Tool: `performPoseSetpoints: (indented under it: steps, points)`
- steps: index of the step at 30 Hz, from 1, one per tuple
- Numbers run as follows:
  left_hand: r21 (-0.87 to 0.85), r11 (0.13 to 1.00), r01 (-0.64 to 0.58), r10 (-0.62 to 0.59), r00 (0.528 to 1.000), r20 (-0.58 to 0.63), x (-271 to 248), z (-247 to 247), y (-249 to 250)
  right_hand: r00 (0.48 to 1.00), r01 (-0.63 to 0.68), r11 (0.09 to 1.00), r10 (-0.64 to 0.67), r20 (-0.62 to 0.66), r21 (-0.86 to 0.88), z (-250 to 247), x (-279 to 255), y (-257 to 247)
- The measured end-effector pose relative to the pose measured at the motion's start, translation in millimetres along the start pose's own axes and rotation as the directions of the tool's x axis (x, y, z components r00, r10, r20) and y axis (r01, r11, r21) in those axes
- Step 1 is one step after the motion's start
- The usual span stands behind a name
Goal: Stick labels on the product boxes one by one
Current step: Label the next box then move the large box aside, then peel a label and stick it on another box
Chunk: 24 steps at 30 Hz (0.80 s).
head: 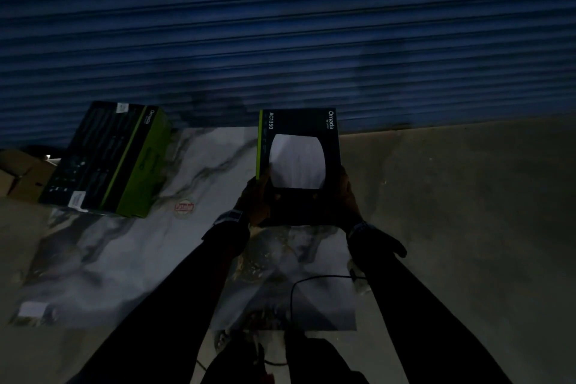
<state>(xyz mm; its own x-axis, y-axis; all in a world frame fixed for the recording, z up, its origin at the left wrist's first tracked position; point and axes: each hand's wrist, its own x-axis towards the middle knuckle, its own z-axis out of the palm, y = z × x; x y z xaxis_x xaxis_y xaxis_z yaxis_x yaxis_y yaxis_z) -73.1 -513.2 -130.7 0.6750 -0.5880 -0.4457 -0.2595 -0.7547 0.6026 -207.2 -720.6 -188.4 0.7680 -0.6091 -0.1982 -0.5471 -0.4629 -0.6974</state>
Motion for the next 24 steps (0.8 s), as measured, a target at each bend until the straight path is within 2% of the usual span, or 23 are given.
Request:
performPoseSetpoints:
  steps: [3, 8, 11, 15, 16, 18, 21, 24]
  points:
    - [0.013, 1.000, -0.010, 0.009, 1.000, 0.029, 5, -2, -7, 0.999, -0.045, 0.999, 0.045, 0.026, 0.005, 10, 5, 2]
    - [0.011, 0.997, -0.079, 0.079, 0.997, 0.023, -1, -9, -12, 0.998, -0.061, 0.998, 0.061, -0.012, -0.026, -5, -16, -15]
    - [0.034, 0.995, -0.091, 0.088, 0.993, 0.085, -8, -15, -11, 0.992, -0.123, 0.992, 0.123, 0.032, -0.006, -16, -24, -33]
    - [0.109, 0.986, -0.124, 0.104, 0.979, 0.176, -26, -41, -19, 0.997, -0.049, 0.960, 0.063, 0.044, -0.274, -12, -41, -83]
    - [0.120, 0.984, -0.135, 0.115, 0.980, 0.160, -32, -50, -23, 0.998, -0.010, 0.940, 0.030, 0.054, -0.340, -8, -47, -99]
    - [0.083, 0.985, -0.154, 0.147, 0.986, 0.081, -47, -75, -34, 0.999, 0.052, 0.929, -0.043, 0.033, -0.366, 5, -58, -135]
    - [-0.004, 0.974, -0.228, 0.228, 0.973, -0.036, -74, -122, -61, 0.993, 0.118, 0.938, -0.101, 0.067, -0.325, 35, -74, -191]
    - [-0.009, 0.972, -0.234, 0.232, 0.966, -0.116, -104, -168, -106, 0.976, 0.199, 0.943, -0.166, 0.142, -0.265, 80, -91, -240]
